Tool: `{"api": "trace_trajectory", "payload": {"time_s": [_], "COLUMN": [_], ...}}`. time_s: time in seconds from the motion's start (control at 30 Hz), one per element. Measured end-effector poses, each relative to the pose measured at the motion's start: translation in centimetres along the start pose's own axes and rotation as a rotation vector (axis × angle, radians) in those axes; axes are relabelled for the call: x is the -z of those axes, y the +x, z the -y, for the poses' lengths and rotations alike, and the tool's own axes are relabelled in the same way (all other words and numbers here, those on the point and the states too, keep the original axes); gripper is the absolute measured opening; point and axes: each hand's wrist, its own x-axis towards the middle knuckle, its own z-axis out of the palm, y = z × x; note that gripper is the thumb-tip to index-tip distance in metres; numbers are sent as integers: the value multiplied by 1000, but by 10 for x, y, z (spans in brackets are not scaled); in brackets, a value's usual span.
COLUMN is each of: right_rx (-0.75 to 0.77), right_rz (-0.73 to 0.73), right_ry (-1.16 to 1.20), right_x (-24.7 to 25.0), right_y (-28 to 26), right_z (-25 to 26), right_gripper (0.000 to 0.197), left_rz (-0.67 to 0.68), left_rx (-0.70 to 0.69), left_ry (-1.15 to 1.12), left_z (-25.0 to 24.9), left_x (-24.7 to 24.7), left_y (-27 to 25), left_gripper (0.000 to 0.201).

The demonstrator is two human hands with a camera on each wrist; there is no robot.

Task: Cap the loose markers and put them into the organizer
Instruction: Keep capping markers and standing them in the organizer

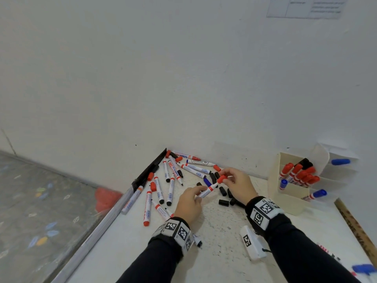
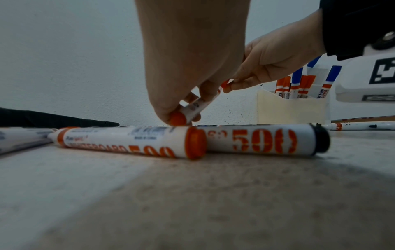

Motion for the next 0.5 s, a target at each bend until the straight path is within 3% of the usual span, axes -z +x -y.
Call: {"api": "trace_trajectory", "payload": {"time_s": [0.17, 0.3, 0.5], "right_rx": [-52, -125, -50], "right_rz": [62, 27, 102], "right_ry": [68, 51, -110], "right_x": [-1, -2, -5], "right_y": [0, 0, -1], "right_z": [0, 4, 7], "right_gripper": [21, 18, 17], "left_rz": [0, -3, 15], "left_rx": [-23, -17, 9], "left_ry": [-18, -125, -135], "left_z": [-2, -5, -1], "left_x": [1, 0, -2], "left_y": [-1, -2, -1], "left_gripper": [36, 31, 22]}}
